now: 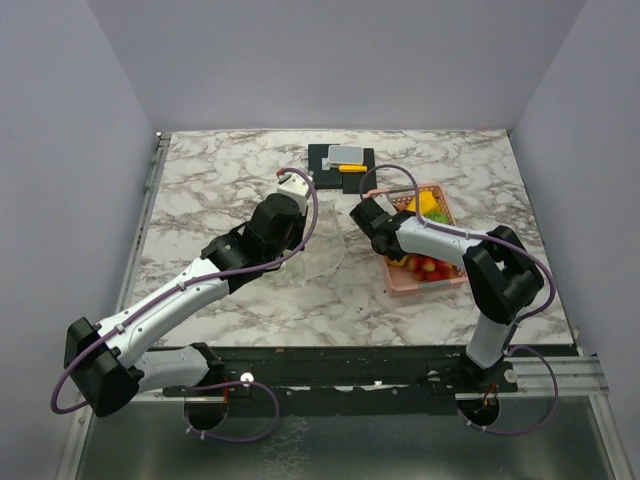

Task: Place the food in the zip-top bag and seal the zipper
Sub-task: Pick up the fake fruit from the bin.

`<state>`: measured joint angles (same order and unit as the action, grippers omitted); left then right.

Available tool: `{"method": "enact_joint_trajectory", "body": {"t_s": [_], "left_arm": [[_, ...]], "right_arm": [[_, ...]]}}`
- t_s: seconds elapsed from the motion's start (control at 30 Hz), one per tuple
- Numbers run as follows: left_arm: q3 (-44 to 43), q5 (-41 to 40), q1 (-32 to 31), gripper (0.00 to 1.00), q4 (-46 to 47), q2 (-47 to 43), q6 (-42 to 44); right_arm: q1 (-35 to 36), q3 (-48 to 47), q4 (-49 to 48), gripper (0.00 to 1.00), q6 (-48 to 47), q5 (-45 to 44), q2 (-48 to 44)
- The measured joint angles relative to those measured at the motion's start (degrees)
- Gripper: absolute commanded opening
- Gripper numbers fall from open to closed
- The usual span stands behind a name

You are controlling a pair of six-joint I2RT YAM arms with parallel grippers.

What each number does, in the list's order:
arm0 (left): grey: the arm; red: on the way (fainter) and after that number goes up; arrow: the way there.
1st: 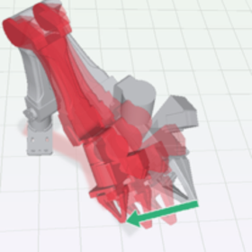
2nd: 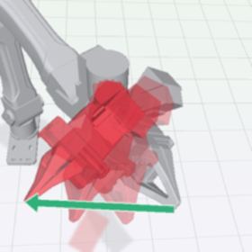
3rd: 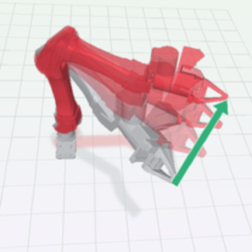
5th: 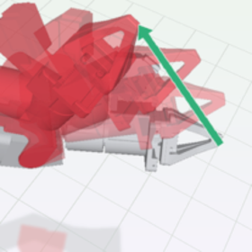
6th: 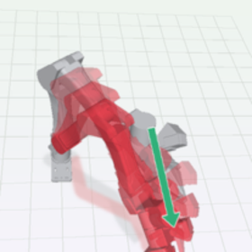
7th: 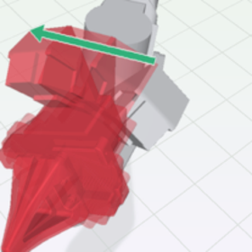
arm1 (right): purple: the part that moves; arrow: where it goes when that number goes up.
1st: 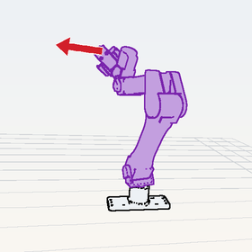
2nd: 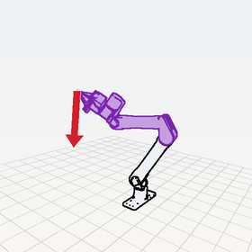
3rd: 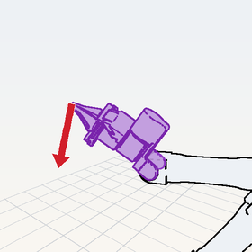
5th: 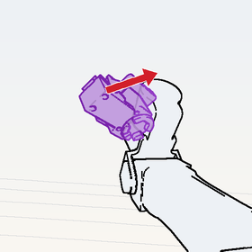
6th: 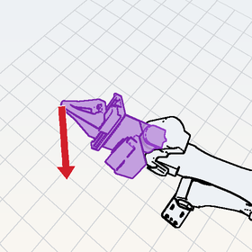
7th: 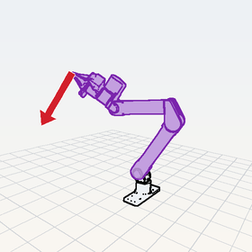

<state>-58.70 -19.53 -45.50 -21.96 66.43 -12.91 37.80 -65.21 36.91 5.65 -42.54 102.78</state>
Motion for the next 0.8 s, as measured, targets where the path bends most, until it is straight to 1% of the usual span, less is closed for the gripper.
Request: {"method": "enact_joint_trajectory", "body": {"t_s": [0.37,0.8], "left_arm": [[0.0,0.0,0.0,0.0,0.0,0.0,0.09],[0.0,0.0,0.0,0.0,0.0,0.0,0.09]], "right_arm": [[0.0,0.02,-0.15,0.01,1.7,-0.02,-1.09],[-0.02,0.02,0.22,0.01,4.92,0.0,-15.58]]}}
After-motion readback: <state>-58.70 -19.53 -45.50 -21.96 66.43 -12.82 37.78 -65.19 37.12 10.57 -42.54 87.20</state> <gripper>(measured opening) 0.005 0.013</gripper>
